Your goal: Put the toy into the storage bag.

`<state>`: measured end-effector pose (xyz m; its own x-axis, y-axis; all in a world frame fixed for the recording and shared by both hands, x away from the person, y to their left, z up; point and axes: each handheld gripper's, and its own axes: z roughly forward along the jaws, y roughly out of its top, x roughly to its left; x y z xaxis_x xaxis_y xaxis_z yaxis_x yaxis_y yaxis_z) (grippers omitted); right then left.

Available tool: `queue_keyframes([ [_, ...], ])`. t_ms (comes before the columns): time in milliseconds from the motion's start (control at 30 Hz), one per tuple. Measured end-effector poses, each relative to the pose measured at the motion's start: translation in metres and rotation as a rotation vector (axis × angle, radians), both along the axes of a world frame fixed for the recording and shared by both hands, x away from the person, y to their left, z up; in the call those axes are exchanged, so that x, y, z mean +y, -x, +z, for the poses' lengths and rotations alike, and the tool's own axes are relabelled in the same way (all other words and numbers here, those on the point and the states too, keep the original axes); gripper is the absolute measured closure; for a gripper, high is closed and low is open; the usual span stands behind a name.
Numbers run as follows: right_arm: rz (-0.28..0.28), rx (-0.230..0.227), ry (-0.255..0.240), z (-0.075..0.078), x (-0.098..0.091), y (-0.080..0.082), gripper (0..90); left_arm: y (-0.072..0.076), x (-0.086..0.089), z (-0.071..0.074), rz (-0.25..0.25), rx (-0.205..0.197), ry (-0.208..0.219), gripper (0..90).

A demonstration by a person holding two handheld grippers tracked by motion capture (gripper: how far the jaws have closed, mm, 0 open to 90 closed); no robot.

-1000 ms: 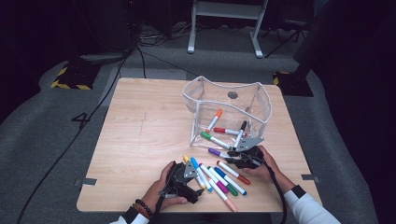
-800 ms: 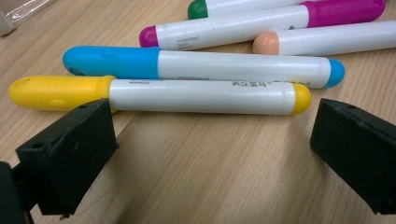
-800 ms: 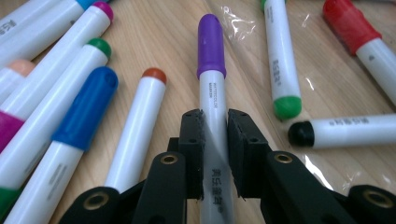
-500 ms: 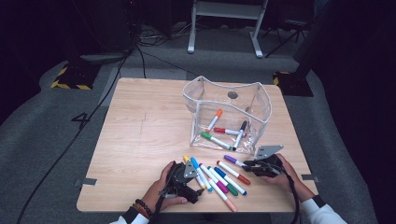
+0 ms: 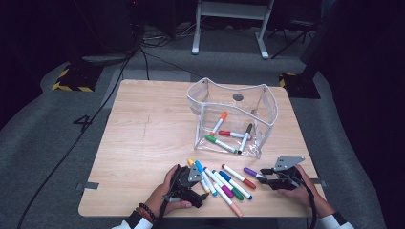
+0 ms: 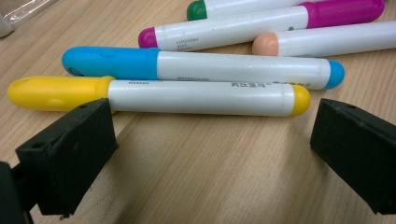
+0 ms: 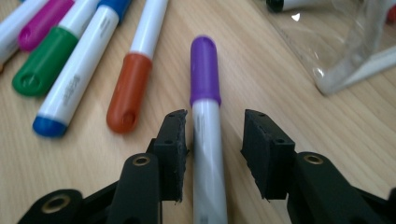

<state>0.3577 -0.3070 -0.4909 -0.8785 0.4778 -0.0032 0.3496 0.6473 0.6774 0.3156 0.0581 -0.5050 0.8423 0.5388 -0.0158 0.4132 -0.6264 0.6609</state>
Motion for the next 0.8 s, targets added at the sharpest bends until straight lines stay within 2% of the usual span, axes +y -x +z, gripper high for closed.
queue_keyframes([
  [100, 0.004, -0.008, -0.018, -0.002, 0.009, -0.006, 59.8, 0.0, 0.0, 0.0, 0.0, 0.0, 0.0, 0.5],
  [233, 0.016, -0.016, -0.029, -0.003, 0.017, -0.01, 73.9, 0.0, 0.0, 0.0, 0.0, 0.0, 0.0, 0.5],
  [367, 0.013, -0.025, -0.021, -0.002, 0.019, -0.009, 74.9, 0.0, 0.0, 0.0, 0.001, 0.0, 0.0, 0.5],
  [433, 0.015, -0.008, -0.034, 0.0, 0.014, -0.008, 75.0, 0.0, 0.0, 0.0, 0.001, 0.0, 0.0, 0.5],
  [533, 0.001, -0.014, -0.072, 0.011, 0.005, -0.005, 75.0, 0.0, 0.0, 0.0, 0.001, 0.0, 0.0, 0.5],
  [600, -0.011, -0.035, -0.093, 0.021, -0.003, -0.002, 75.0, 0.0, 0.0, 0.0, 0.001, 0.0, -0.001, 0.5],
  [733, -0.043, -0.073, -0.15, 0.046, -0.019, 0.002, 75.0, 0.0, 0.0, 0.0, 0.003, 0.0, 0.0, 0.5],
  [800, -0.058, -0.099, -0.155, 0.06, -0.025, 0.004, 75.0, 0.001, 0.0, 0.0, 0.004, 0.001, 0.0, 0.5],
])
